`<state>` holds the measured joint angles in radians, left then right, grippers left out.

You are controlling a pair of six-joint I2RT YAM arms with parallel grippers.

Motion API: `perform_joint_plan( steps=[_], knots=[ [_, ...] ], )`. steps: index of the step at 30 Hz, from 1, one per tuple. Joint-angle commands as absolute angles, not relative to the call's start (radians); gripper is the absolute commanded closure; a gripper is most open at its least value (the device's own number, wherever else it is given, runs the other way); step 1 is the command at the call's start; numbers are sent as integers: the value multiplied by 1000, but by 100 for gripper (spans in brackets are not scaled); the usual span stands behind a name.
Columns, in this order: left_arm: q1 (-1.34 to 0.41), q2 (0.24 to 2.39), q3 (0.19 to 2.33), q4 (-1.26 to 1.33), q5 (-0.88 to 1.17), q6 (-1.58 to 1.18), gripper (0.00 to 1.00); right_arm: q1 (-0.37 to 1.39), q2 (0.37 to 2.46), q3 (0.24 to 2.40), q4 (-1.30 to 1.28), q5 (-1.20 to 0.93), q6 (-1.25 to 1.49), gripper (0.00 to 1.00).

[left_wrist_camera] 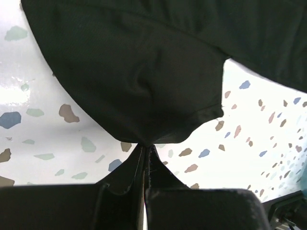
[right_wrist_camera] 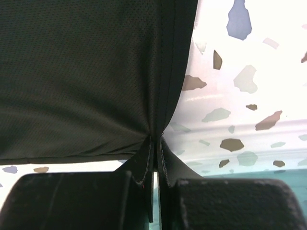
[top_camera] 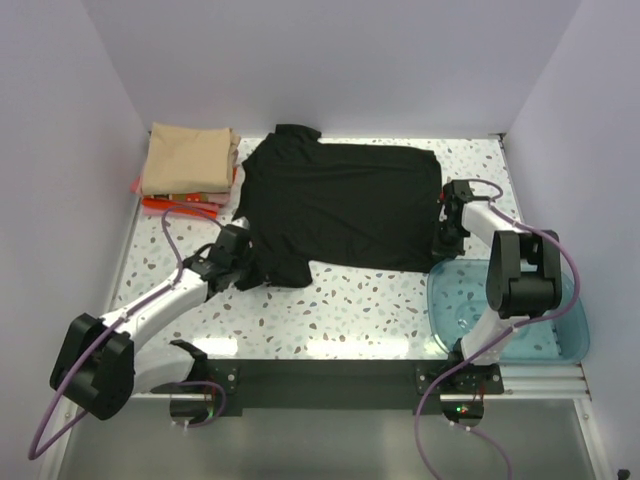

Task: Fold and stack the t-shirts
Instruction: Fold the tshirt

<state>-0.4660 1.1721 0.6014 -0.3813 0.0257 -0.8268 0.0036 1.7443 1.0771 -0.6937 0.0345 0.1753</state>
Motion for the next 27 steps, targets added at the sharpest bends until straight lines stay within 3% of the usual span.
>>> perform_joint_plan(
  steps=[1, 15, 27],
  knots=[
    [-469, 1143, 669, -383, 12, -818, 100, 3, 1671, 1129, -759, 29, 173, 100],
    [-460, 1316, 992, -399, -67, -727, 100, 2, 1706, 1282, -819, -20, 161, 100],
    [-336, 1542, 1275, -358, -49, -638, 100, 3, 1825, 1445, -867, -38, 167, 100]
  ],
)
